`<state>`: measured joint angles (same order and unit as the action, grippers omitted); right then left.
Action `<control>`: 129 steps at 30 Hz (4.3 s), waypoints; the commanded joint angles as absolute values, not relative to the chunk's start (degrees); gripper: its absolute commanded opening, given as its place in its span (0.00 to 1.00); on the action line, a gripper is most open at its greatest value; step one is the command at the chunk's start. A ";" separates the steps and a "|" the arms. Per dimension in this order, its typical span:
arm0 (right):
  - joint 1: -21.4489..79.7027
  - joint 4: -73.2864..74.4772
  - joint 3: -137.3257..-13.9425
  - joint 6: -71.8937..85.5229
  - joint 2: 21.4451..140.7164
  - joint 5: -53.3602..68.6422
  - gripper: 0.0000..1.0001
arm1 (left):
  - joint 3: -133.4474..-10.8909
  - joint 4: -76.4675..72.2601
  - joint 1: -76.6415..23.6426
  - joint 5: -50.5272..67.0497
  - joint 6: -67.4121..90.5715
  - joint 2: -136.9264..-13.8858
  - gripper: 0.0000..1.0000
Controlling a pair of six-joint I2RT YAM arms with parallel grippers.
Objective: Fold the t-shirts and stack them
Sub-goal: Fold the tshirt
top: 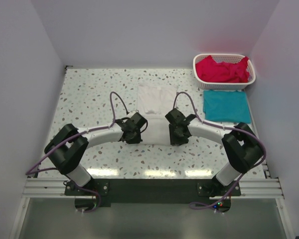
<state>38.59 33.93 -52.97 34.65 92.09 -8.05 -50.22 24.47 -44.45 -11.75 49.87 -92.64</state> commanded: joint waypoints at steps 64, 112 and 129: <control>32.79 66.10 -86.66 16.88 93.33 7.03 0.00 | -70.66 40.78 -30.86 2.28 35.34 -83.13 0.00; 37.97 41.57 -53.88 19.95 96.94 15.29 0.00 | -41.57 24.27 -38.67 -5.53 44.03 -69.52 0.02; 35.16 43.94 -53.88 25.40 84.56 4.50 0.29 | -42.89 19.25 -38.58 -9.58 42.89 -77.00 0.30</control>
<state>36.47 41.41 -53.76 23.27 89.17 12.16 -40.66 21.91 -39.00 -6.44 43.66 -78.81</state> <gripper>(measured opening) 0.235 0.266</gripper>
